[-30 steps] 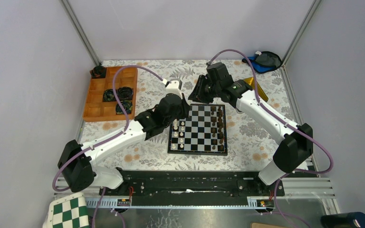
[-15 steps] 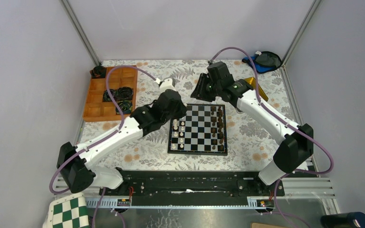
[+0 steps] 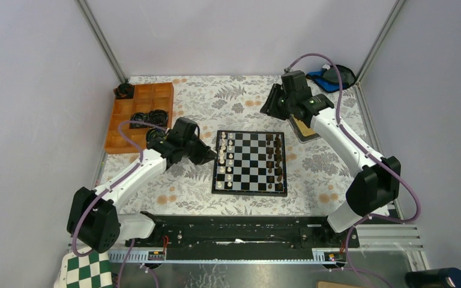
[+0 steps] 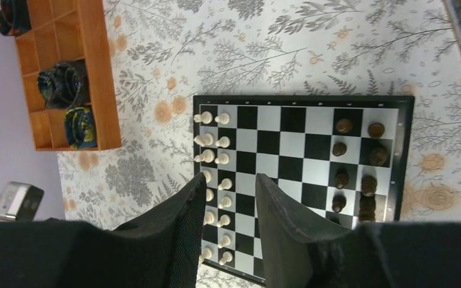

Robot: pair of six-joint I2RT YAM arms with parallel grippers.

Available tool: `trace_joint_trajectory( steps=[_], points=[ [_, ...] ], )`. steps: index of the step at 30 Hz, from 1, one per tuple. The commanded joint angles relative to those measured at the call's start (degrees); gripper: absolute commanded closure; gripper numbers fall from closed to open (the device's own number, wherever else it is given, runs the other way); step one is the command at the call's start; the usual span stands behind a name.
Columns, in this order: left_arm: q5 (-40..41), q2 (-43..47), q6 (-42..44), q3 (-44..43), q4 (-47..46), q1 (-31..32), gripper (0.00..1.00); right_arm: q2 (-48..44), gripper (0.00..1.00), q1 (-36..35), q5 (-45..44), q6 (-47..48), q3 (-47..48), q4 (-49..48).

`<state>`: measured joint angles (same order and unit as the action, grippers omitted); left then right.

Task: Set up the chess pieces on the board
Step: Place the chess piece on the chessboard.

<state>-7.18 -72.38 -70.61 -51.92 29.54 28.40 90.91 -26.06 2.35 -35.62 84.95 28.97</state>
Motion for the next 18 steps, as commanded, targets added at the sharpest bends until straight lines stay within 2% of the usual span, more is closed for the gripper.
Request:
trace_joint_trajectory(
  steps=[1,18],
  points=[
    [-11.5,0.4,-9.4,1.5,-0.3,-0.9,1.00,-0.5,0.57,1.4,-1.4,1.8,-0.3,-1.0],
    [-16.6,11.6,-28.1,11.2,2.3,-0.9,1.00,-0.7,0.58,2.2,-1.3,1.0,-5.6,-3.0]
  ],
)
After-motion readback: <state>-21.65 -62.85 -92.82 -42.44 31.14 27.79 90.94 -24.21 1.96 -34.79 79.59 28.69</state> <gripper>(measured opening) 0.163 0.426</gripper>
